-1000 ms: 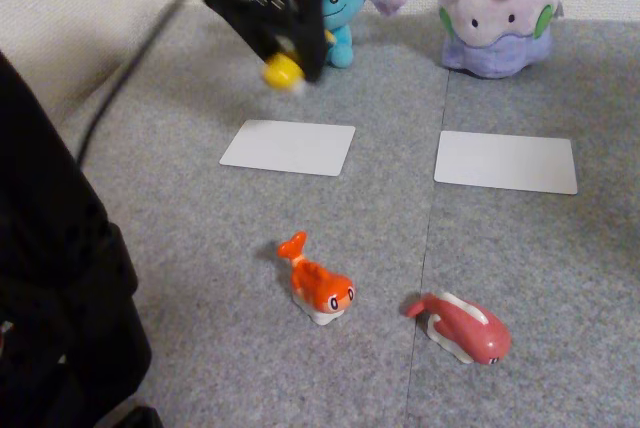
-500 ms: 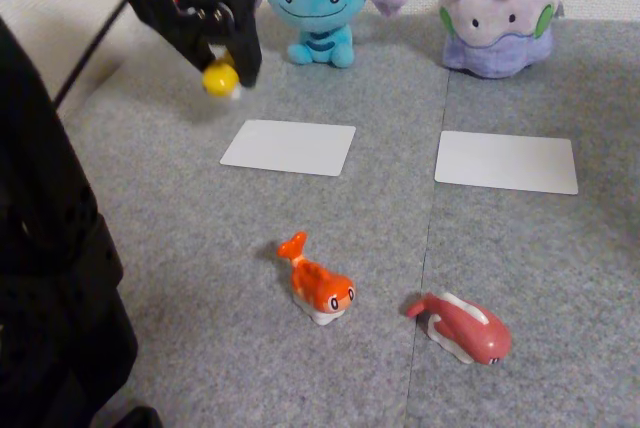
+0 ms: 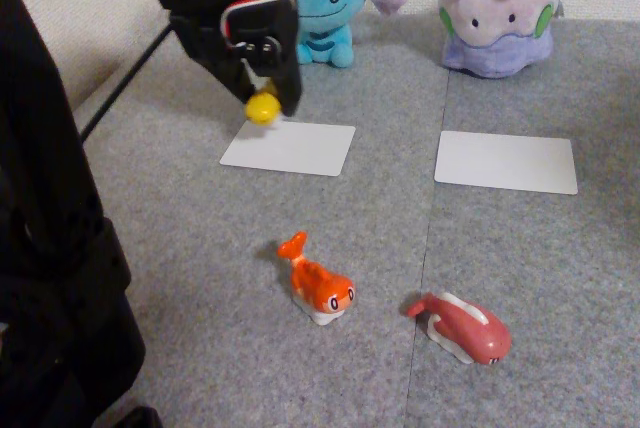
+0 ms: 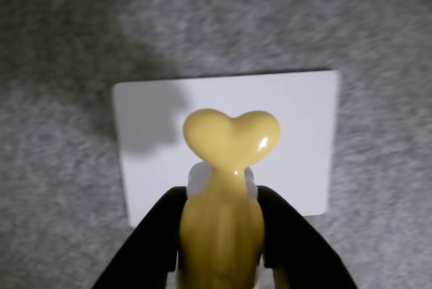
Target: Wooper wants to eat egg sudhi, and Goomy wants to eat shrimp sushi
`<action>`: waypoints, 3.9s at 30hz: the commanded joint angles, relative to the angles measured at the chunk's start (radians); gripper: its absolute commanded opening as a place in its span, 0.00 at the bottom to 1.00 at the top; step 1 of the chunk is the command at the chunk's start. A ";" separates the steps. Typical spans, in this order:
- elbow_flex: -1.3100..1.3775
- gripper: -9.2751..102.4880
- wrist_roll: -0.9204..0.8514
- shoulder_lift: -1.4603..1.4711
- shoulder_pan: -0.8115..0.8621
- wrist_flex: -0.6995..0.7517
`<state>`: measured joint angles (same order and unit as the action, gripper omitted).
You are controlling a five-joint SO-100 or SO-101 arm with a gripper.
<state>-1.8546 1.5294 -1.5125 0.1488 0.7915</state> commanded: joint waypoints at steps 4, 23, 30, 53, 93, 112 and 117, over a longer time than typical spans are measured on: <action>0.044 0.14 -0.023 -0.006 0.035 -0.009; 0.101 0.23 -0.014 0.175 0.037 -0.023; 0.156 0.39 -0.003 0.175 0.028 0.000; 0.158 0.39 -0.097 -0.400 -0.209 0.535; -0.650 0.39 -1.425 -0.847 0.525 0.520; -0.790 0.39 -1.468 -0.845 0.575 0.339; -0.825 0.39 -1.468 -0.845 0.575 0.302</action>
<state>-2.6814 0.0552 -2.3562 0.7164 1.1060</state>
